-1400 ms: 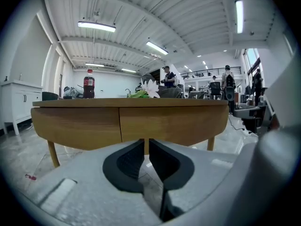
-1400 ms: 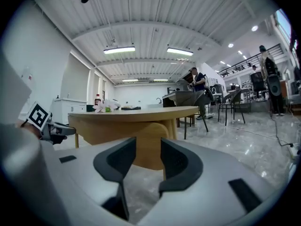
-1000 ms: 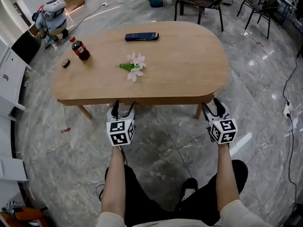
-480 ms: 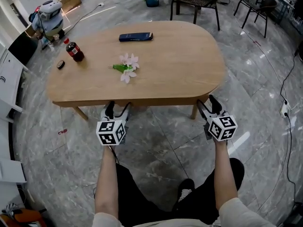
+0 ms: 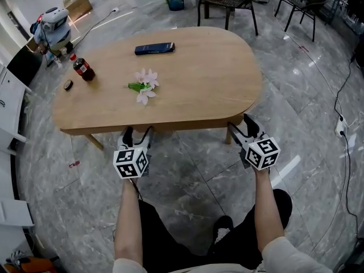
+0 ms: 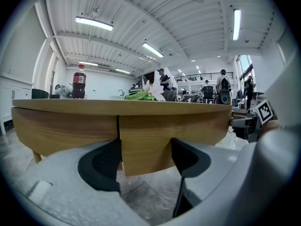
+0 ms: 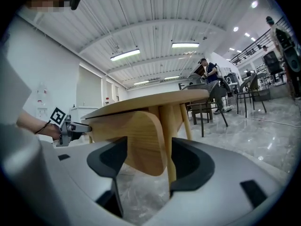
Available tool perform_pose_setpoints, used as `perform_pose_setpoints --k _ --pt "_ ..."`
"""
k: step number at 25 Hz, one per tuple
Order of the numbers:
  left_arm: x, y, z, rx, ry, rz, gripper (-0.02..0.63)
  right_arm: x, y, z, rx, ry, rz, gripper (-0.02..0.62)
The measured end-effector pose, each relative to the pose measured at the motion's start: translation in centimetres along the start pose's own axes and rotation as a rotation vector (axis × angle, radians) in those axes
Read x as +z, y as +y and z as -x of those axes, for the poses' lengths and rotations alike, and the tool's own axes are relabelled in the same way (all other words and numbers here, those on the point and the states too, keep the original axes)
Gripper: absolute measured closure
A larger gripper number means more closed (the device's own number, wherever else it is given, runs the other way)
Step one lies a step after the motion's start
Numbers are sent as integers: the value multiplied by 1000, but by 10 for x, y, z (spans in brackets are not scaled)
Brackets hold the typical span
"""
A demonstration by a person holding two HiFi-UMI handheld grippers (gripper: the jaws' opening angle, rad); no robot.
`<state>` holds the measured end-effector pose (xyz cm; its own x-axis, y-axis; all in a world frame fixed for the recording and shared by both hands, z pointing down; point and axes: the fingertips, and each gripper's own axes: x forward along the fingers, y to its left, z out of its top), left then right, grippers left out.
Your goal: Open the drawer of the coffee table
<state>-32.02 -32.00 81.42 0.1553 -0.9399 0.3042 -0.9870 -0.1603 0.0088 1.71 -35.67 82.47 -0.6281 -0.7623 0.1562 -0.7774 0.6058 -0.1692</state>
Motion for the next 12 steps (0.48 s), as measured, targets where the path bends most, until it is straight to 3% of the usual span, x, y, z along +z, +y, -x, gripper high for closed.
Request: perform_pose_setpoints --k 3,12 --pt "1 1 -1 6 9 -4 284 -1 7 -6 14 15 24 301" --pt "0 0 -1 26 16 13 284 -7 4 -12 -60 41 39 301"
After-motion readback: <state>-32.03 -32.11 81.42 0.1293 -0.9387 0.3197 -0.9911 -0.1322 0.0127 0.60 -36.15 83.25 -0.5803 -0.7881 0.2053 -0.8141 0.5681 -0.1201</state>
